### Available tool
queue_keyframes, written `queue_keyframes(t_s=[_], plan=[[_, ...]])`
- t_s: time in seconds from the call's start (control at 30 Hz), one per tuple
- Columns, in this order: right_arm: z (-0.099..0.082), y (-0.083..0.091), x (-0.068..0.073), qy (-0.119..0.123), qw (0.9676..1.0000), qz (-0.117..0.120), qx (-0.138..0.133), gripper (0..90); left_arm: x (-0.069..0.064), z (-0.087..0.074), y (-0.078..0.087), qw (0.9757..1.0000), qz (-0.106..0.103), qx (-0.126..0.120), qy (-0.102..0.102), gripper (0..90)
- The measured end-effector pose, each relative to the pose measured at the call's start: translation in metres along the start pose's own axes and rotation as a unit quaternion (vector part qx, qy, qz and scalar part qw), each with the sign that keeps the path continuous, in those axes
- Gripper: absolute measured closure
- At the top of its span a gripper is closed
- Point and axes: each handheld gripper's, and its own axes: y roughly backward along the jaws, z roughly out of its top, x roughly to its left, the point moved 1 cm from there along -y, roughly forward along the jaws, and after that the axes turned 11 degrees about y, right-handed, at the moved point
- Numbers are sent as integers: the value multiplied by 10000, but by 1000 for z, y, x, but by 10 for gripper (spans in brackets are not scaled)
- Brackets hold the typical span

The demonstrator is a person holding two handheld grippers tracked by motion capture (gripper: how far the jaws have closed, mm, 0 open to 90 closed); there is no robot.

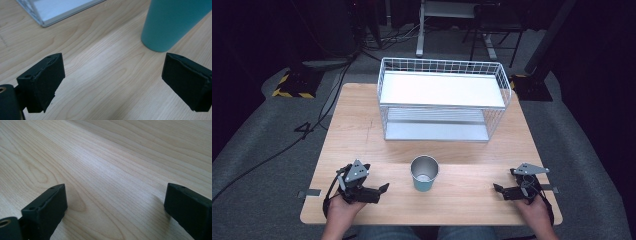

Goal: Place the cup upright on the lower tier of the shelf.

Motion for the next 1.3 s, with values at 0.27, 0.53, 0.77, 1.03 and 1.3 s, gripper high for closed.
queue_keyframes(t_s=[0.27, 0.53, 0.77, 1.03, 1.3], plan=[[0, 0, 0, 0, 10000, 0, 0, 52, -20, 2, -8, 9990, -331, -278, -87, 51], [0, 0, 0, 1, 10000, 0, -1, 52, -37, 3, -21, 9974, -598, -366, -154, 51], [0, 0, 0, 0, 10000, 0, 0, 52, -50, 2, -35, 9962, -744, -423, -147, 51], [0, 0, 0, 1, 10000, 1, 0, 52, -63, 3, -54, 9954, -830, -450, -148, 50], [0, 0, 0, 0, 10000, 1, 0, 52, -70, 2, -71, 9960, -730, -522, 55, 52]])
